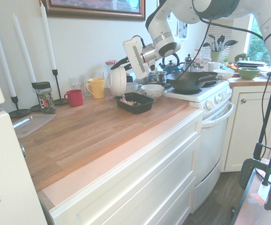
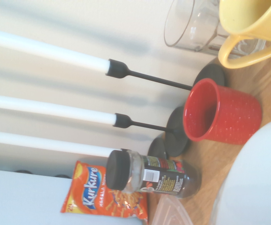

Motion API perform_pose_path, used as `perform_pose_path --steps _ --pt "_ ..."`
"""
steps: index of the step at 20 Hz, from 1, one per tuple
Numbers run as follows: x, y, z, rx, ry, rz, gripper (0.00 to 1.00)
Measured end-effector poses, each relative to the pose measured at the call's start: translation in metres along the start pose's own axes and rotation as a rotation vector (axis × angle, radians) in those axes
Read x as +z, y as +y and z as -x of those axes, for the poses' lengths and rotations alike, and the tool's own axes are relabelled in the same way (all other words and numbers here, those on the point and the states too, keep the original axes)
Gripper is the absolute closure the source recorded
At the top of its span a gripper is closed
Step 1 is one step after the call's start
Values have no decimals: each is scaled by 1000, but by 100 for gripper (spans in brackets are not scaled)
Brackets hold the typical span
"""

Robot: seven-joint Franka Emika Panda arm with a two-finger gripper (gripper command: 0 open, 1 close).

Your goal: Put the cereal into the box

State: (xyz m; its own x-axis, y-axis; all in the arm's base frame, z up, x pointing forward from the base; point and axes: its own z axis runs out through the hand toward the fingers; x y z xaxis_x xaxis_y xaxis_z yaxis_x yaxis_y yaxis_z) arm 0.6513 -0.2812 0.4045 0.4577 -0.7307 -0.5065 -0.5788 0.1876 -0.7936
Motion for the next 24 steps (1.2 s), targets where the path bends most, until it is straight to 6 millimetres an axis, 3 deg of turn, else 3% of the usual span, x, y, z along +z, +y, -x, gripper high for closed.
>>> perform_pose_path --steps 4,11,24 --pt "-12 6 -1 15 -10 -24 100" --pt "-7 21 0 25 -70 -103 100" --pt "-26 30 -9 35 -96 -191 100"
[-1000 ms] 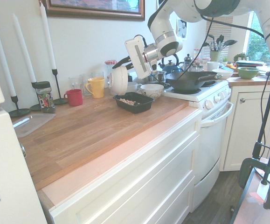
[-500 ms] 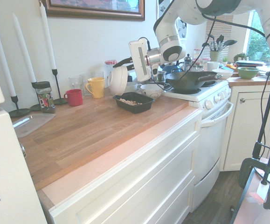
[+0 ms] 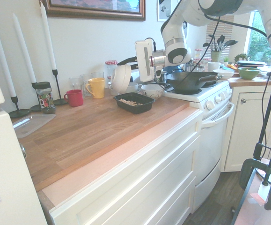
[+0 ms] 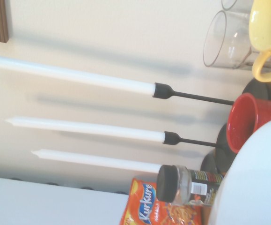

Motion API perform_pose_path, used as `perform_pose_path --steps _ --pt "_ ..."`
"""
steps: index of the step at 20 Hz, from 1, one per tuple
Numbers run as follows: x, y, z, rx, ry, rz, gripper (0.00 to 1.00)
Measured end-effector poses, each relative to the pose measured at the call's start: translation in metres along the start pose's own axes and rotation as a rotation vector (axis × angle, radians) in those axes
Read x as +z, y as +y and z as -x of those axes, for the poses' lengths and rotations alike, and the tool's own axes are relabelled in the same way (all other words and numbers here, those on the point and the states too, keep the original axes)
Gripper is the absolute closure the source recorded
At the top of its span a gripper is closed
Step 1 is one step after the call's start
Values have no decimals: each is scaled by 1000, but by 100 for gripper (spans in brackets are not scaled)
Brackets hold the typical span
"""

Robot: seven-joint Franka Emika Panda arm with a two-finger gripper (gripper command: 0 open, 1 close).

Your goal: Put the cereal into the box

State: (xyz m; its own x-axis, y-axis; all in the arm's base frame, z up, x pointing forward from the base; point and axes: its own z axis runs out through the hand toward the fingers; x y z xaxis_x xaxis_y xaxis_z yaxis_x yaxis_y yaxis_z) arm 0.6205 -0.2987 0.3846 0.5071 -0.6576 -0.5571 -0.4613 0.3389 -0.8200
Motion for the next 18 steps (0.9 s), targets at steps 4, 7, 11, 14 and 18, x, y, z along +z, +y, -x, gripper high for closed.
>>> perform_pose_path --steps 4,7,11,14,18 --pt "40 -26 45 -104 32 218 100" --pt "110 -51 114 -220 62 408 100" --pt "199 -44 175 -361 180 659 100" --pt "241 -20 188 -467 294 825 100" --pt "287 3 215 -645 430 1028 100"
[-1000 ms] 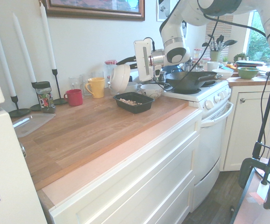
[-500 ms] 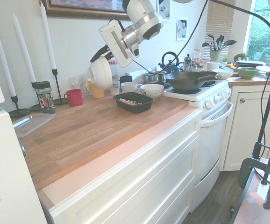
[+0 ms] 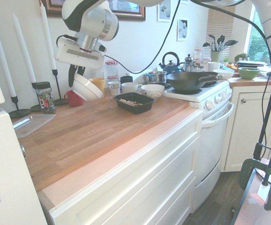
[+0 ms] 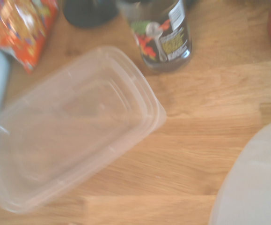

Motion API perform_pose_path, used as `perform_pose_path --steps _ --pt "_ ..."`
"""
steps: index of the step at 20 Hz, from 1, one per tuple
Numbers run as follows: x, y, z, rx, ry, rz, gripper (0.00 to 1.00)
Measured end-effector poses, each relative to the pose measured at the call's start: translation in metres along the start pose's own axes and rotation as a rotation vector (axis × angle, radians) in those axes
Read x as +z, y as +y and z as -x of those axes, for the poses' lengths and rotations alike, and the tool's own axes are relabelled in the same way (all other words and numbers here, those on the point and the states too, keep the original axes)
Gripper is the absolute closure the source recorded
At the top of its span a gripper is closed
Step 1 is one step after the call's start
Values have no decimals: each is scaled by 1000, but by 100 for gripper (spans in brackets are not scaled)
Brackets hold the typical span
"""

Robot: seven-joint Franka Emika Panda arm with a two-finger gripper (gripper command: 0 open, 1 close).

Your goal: Put the cereal into the box

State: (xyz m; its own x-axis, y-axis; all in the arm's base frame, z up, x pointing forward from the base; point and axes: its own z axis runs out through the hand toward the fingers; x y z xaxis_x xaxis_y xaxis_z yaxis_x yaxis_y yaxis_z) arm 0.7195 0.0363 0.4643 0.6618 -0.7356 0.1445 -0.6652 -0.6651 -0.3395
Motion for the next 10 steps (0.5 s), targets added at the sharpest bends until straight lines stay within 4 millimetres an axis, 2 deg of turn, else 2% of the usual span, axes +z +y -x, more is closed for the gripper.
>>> perform_pose_path --steps 2,5,10 --pt "11 -15 18 -77 85 95 100" --pt "34 -28 35 -135 174 192 100" --pt "73 -33 56 -211 256 302 100"
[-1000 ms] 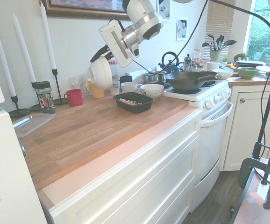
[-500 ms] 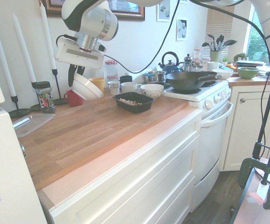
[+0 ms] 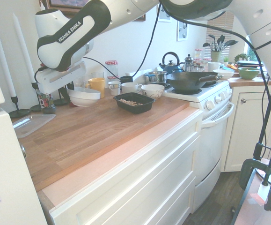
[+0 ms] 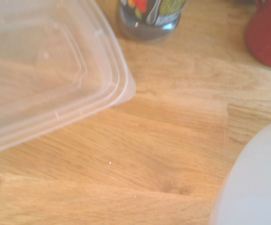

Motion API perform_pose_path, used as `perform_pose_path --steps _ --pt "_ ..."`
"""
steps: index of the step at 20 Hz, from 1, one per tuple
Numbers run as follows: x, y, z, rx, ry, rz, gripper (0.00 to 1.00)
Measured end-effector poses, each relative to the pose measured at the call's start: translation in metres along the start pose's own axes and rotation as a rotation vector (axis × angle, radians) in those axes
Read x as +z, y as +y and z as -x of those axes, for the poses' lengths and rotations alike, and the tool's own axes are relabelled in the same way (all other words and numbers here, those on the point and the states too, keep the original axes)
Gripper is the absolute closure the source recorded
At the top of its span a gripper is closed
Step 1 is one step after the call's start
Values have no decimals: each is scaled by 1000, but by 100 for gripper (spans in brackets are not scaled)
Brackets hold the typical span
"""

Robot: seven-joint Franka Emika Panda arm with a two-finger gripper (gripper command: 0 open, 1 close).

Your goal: Put the cereal into the box

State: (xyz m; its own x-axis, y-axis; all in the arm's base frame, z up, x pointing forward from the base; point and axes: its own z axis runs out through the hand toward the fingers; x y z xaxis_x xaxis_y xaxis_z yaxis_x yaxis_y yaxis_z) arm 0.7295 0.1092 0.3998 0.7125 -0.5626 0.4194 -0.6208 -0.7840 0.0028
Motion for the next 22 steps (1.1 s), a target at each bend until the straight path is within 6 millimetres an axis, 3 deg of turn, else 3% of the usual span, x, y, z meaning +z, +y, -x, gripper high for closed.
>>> perform_pose_path --steps 4,11,16,17,22 --pt "30 -1 13 -54 22 78 100" --pt "64 -10 38 -92 39 138 100" --pt "71 -9 44 -96 50 156 100" --pt "71 -10 45 -96 52 158 0" --pt "71 -10 49 -83 51 159 0"
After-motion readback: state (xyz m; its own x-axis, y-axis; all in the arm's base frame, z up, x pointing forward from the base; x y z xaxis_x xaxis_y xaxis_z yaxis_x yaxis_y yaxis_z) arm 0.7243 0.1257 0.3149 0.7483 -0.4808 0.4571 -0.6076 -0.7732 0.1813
